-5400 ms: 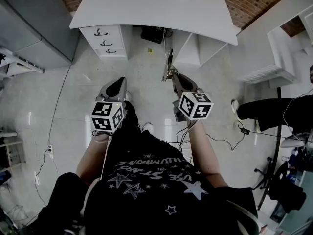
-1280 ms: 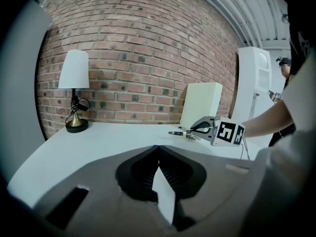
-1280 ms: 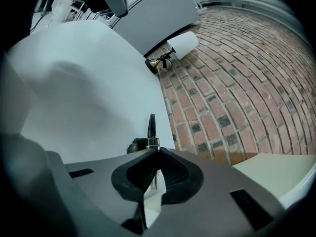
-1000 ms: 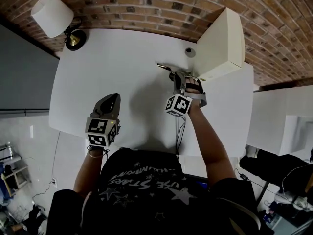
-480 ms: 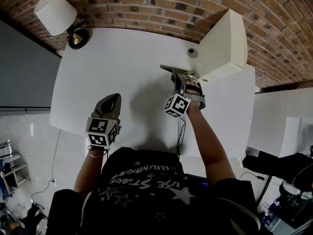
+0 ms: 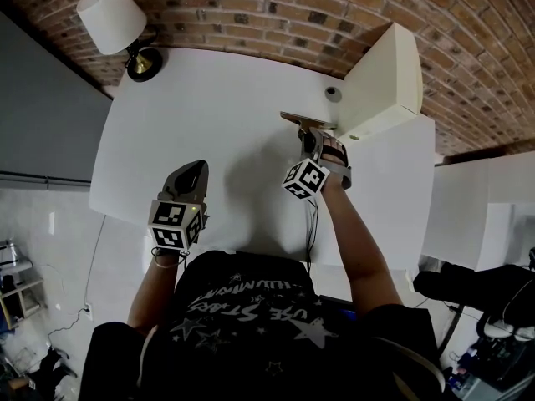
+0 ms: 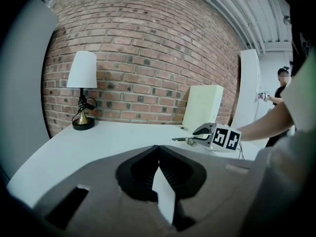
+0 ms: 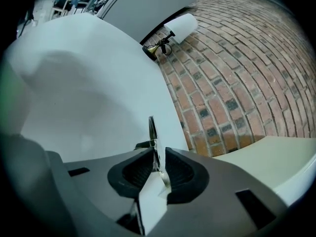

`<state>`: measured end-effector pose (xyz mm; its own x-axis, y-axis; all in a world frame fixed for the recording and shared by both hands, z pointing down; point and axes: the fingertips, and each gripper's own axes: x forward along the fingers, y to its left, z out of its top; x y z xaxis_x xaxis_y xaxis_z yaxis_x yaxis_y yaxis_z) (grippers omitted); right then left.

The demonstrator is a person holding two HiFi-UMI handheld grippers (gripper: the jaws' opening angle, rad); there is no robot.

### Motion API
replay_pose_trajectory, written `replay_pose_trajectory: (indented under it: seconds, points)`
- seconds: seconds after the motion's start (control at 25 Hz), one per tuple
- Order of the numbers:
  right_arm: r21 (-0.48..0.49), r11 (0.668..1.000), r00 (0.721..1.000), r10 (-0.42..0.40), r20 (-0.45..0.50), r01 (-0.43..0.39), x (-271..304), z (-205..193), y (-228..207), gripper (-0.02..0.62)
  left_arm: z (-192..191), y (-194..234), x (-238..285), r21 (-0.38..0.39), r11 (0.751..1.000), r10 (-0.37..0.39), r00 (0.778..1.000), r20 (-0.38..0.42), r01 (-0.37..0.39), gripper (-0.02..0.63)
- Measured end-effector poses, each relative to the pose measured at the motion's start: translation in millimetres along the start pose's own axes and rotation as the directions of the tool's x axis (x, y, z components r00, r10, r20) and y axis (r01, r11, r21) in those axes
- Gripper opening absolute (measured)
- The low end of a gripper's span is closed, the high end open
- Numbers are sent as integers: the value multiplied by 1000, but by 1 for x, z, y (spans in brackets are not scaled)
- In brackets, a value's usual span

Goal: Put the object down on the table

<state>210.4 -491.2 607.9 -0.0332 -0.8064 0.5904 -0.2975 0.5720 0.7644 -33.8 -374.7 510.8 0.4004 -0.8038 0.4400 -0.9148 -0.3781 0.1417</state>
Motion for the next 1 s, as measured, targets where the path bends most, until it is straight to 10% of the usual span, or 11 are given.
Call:
replay_pose_trajectory:
  seconds: [1.0]
  points:
    - [306, 931, 979, -204, -17, 199, -165, 55, -19, 5, 15, 14, -124, 11, 995, -104, 985, 135, 103, 20]
